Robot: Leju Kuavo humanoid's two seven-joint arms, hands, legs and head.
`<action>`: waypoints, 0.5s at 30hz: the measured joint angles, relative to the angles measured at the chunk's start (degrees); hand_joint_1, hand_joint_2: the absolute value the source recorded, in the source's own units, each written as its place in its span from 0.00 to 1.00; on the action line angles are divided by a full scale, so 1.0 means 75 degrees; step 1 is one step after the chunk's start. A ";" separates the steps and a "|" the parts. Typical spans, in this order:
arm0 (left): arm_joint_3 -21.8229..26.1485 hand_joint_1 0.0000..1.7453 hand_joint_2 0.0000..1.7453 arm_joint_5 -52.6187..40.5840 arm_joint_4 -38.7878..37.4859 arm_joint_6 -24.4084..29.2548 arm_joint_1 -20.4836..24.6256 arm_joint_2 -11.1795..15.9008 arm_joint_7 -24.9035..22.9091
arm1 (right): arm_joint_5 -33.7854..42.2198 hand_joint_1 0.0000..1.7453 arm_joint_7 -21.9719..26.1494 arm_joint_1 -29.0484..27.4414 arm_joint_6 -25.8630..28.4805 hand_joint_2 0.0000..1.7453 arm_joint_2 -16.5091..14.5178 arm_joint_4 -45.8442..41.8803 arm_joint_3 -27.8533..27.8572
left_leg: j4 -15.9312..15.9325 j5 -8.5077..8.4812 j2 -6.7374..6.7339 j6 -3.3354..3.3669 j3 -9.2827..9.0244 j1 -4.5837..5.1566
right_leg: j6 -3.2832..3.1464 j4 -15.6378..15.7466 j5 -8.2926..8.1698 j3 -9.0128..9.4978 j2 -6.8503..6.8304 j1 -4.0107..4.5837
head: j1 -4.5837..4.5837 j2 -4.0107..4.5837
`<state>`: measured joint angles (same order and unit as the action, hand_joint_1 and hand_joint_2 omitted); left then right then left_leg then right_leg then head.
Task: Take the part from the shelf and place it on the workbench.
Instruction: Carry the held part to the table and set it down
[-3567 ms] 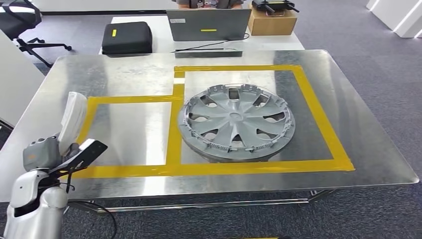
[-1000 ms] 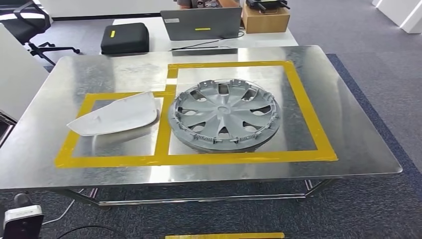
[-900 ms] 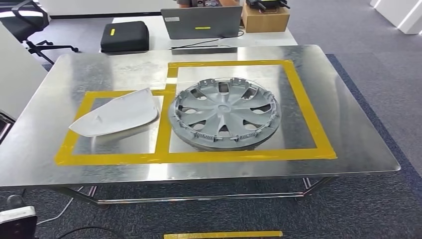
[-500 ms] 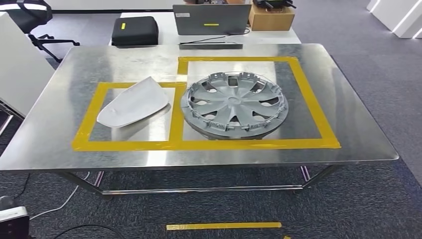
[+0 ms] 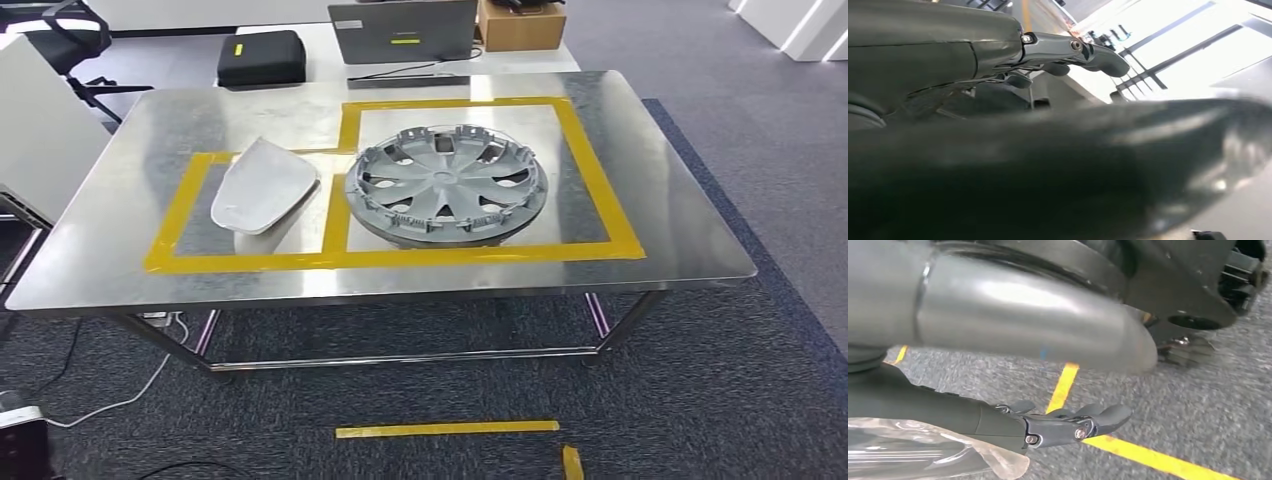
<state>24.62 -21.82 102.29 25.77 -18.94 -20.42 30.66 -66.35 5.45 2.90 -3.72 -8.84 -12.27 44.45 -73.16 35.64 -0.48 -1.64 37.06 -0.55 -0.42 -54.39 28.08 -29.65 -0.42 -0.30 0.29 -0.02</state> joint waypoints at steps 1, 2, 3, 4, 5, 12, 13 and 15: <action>0.0016 0.00 0.75 0.0030 -0.0046 -0.0039 0.0004 0.0004 -0.0007 | -0.0022 0.00 0.0113 -0.0004 0.0125 1.00 0.0004 -0.0011 0.0030 | 0.0227 -0.0126 0.0000 -0.0032 -0.0271 -0.0024 | 0.0000 -0.0041 -0.0059 -0.0086 0.0001 -0.0002 | 0.0001 0.0000; 0.0029 0.00 0.50 0.0059 -0.0080 -0.0072 0.0004 0.0007 -0.0027 | -0.0069 0.00 0.0249 -0.0003 0.0308 0.75 0.0005 -0.0025 0.0053 | 0.0760 -0.0294 0.0001 -0.0078 -0.0683 -0.0060 | 0.0005 -0.0099 -0.0101 -0.0175 0.0005 -0.0007 | 0.0001 0.0000; 0.0037 0.00 0.25 0.0108 -0.0105 -0.0100 0.0002 0.0009 -0.0044 | -0.0116 0.00 0.0404 0.0003 0.0539 0.50 0.0017 -0.0049 0.0079 | 0.1441 -0.0377 0.0009 -0.0133 -0.1135 -0.0094 | 0.0023 -0.0174 -0.0130 -0.0266 0.0014 -0.0002 | -0.0003 0.0000; 0.0038 0.00 0.00 0.0201 -0.0120 -0.0152 -0.0005 0.0009 -0.0043 | -0.0138 0.00 0.0561 0.0016 0.0755 0.25 0.0033 -0.0074 0.0111 | 0.2010 -0.0451 0.0028 -0.0133 -0.1484 -0.0114 | 0.0044 -0.0261 -0.0143 -0.0350 0.0025 0.0008 | -0.0001 0.0000; 0.0035 0.00 0.00 0.0332 -0.0130 -0.0250 -0.0021 0.0006 -0.0014 | -0.0125 0.00 0.0696 0.0031 0.0889 0.00 0.0063 -0.0098 0.0163 | 0.2358 -0.0438 0.0041 -0.0079 -0.1679 -0.0114 | 0.0070 -0.0331 -0.0153 -0.0416 0.0037 0.0020 | 0.0002 0.0000; 0.0090 0.00 0.00 0.0509 -0.0515 -0.0847 0.0056 -0.0001 0.0022 | 0.0061 0.00 0.1144 0.0066 0.0803 0.00 0.0174 -0.0156 0.0617 | 0.2423 -0.0671 0.0051 0.0338 -0.1593 0.0007 | 0.0402 -0.0254 -0.0446 -0.0509 0.0046 -0.0074 | 0.0004 0.0000; 0.0121 0.00 0.00 0.0464 -0.0693 -0.0845 0.0128 0.0005 0.0051 | 0.0056 0.00 0.1139 0.0069 0.0791 0.00 0.0176 -0.0157 0.0670 | 0.2530 -0.0791 0.0035 0.0408 -0.1569 -0.0009 | 0.0429 -0.0299 -0.0355 -0.0570 0.0055 -0.0068 | 0.0013 0.0000; 0.0256 0.00 0.00 0.0358 -0.1214 -0.0857 0.0298 0.0028 0.0171 | 0.0028 0.00 0.1104 0.0072 0.0790 0.00 0.0181 -0.0159 0.0769 | 0.2689 -0.1002 -0.0002 0.0483 -0.1468 -0.0054 | 0.0452 -0.0834 0.0140 -0.0834 0.0064 -0.0060 | 0.0044 0.0000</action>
<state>26.54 -19.14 93.19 19.34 -16.71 -20.21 31.94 -66.14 13.73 3.43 2.20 -7.48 -13.46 50.22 -52.99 28.13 -0.49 1.98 26.05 -0.96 2.97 -60.65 29.14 -35.91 0.06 -0.75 0.63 -0.02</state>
